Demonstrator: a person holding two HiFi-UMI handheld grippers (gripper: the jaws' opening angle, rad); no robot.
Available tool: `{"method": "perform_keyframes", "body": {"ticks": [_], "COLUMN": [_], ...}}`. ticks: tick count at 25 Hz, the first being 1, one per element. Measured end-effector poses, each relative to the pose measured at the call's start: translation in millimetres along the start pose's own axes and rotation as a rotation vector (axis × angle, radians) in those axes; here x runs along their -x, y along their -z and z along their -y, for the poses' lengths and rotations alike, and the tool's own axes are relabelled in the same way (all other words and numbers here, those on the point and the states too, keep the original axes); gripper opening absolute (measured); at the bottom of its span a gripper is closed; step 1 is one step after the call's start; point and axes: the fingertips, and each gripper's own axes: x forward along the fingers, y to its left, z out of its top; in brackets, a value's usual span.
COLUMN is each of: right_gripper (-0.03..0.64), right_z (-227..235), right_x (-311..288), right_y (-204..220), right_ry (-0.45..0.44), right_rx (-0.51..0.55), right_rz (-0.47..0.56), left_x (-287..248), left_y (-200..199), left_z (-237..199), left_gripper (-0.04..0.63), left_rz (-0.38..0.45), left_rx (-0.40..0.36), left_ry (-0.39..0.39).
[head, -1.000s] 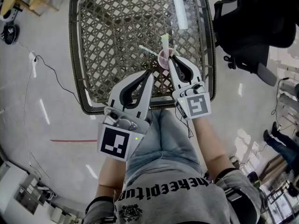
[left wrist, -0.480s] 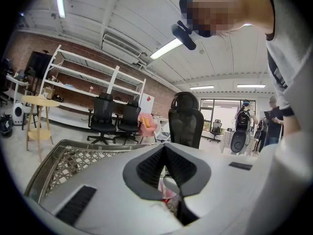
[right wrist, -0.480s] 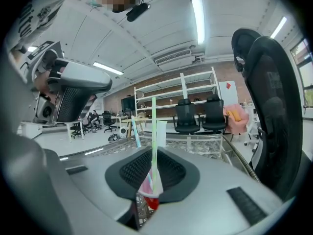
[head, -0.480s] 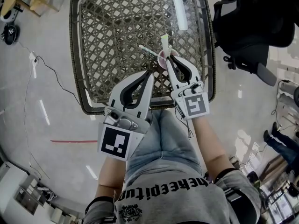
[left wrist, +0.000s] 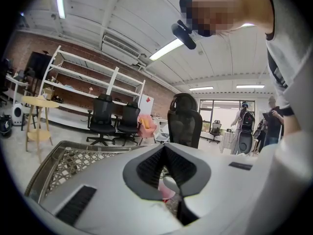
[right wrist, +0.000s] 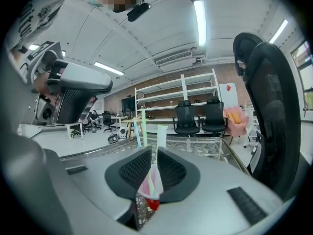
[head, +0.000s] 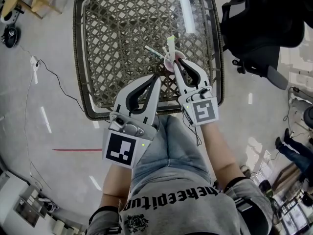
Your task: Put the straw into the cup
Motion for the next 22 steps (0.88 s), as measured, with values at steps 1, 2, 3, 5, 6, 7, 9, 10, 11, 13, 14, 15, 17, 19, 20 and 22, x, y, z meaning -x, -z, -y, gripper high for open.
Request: {"method": "perform_keyframes", "body": {"ticks": [1,2,3,5,6,7,9,10,11,13,14,15,17,19,20,22], "right_gripper": [0.066,0.064,0.064,0.05,0.044,0.04,0.019,0.003,-0.003,-0.005,-0.005,-0.003,-0.003,-0.002,-0.002,0.0], "right_z": [-0.1,-0.2,-0.3,-1.0,-1.5,-2.4,-4.5,-5.7,-6.9,-9.4,-10.4,-11.6,-15.0,-18.9,-20.6,-24.1], "right_x": [0.8,1.4,2.0,3.3,4.2,5.2,7.5,8.6,9.7,12.5,14.9,18.1,26.6,33.9,35.8,37.8], "right_y": [-1.1,-2.3,-3.4,-5.6,-6.9,-8.3,-12.2,-15.1,-18.7,-26.4,-29.4,-32.2,-39.9,-49.2,-53.1,-59.1], "right_ry": [0.001,0.001,0.0,-0.005,-0.008,-0.013,-0.021,-0.024,-0.027,-0.034,-0.039,-0.045,-0.058,-0.07,-0.076,-0.089], "right_rx": [-0.001,-0.002,-0.003,-0.004,-0.005,-0.004,-0.003,-0.002,-0.001,0.001,0.002,0.002,0.001,0.001,-0.001,-0.009], "right_rz": [0.0,-0.001,-0.004,-0.007,-0.005,-0.003,-0.002,-0.003,-0.002,0.005,0.009,0.012,0.017,0.024,0.027,0.033], "left_x": [0.2,0.4,0.7,1.1,1.3,1.6,2.5,3.0,3.5,3.7,3.7,4.0,6.1,7.7,7.4,5.6], "left_y": [-0.6,-1.2,-1.9,-3.3,-4.0,-4.8,-7.6,-9.5,-11.5,-13.9,-14.0,-13.9,-15.9,-19.5,-20.2,-20.3], "left_z": [0.6,1.2,1.7,2.9,3.7,4.5,5.8,6.4,6.8,8.4,10.3,13.1,20.4,26.1,27.2,27.3], "left_gripper": [0.025,0.025,0.025,0.025,0.025,0.025,0.025,0.025,0.025,0.025,0.025,0.025,0.025,0.025,0.025,0.025], "left_rz": [0.001,0.002,0.002,0.004,0.004,0.003,0.005,0.006,0.005,0.002,0.001,0.0,0.0,0.003,0.003,0.003], "left_rx": [-0.002,-0.002,-0.003,-0.005,-0.007,-0.01,-0.013,-0.015,-0.018,-0.025,-0.029,-0.032,-0.038,-0.043,-0.044,-0.044], "left_ry": [0.001,0.002,0.003,0.005,0.006,0.007,0.01,0.012,0.014,0.018,0.02,0.023,0.029,0.038,0.043,0.051]}}
